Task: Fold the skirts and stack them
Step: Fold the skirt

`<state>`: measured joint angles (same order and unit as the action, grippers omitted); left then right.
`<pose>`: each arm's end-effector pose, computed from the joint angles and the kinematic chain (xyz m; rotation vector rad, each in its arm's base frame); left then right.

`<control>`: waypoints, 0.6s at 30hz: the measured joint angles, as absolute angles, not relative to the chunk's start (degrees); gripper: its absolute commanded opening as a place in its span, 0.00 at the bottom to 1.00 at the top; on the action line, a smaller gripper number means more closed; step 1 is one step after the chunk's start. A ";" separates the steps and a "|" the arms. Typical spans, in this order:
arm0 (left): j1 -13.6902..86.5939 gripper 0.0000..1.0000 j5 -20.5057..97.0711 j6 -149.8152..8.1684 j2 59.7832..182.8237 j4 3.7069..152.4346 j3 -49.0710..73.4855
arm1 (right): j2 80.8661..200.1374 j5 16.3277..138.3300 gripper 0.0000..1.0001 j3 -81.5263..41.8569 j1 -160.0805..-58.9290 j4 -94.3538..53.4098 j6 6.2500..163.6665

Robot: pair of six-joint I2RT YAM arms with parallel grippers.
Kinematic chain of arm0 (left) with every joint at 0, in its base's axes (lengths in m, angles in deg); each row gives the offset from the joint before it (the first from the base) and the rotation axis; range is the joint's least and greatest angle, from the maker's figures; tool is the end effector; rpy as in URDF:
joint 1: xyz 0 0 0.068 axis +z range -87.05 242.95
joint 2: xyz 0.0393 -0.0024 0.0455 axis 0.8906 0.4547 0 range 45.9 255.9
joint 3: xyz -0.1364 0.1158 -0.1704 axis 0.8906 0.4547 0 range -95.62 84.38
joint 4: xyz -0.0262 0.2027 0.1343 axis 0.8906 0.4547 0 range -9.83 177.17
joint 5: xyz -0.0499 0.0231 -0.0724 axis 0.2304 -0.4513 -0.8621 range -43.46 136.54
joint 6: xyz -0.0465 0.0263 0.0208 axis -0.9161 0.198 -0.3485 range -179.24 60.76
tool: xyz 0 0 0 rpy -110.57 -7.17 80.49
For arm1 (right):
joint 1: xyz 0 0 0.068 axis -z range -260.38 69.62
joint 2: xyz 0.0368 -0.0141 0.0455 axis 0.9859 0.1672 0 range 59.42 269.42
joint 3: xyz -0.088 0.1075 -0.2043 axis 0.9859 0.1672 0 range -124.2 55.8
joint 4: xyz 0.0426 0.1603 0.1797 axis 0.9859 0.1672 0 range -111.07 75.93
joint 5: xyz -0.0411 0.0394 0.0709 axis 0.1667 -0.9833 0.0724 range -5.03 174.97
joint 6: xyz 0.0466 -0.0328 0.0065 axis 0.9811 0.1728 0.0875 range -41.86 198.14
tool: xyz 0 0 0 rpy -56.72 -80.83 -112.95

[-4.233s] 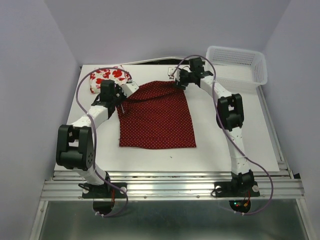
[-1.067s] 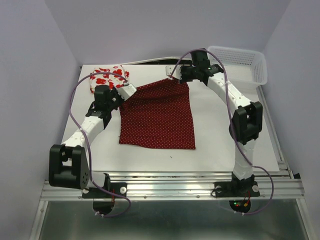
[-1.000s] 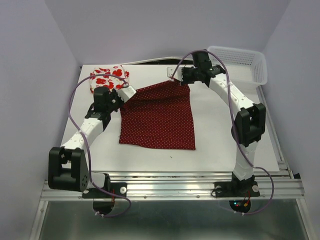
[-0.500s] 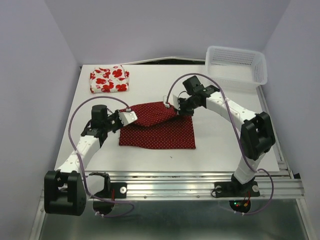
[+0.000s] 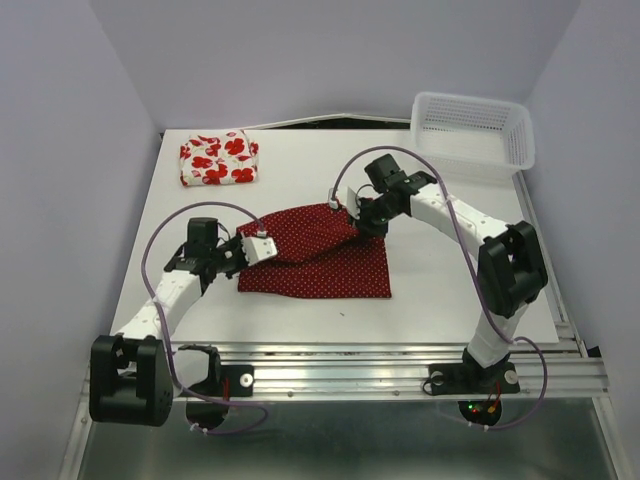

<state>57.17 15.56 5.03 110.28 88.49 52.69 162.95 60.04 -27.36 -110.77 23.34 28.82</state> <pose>0.2196 -0.0433 0.1841 1.4573 1.6058 -0.0415 0.2987 0.1950 0.2211 -1.7659 1.9142 0.4714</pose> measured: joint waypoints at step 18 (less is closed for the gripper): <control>57.17 0.00 15.56 17.62 103.06 107.05 49.37 | 154.68 59.78 0.01 -22.28 -112.43 28.82 31.49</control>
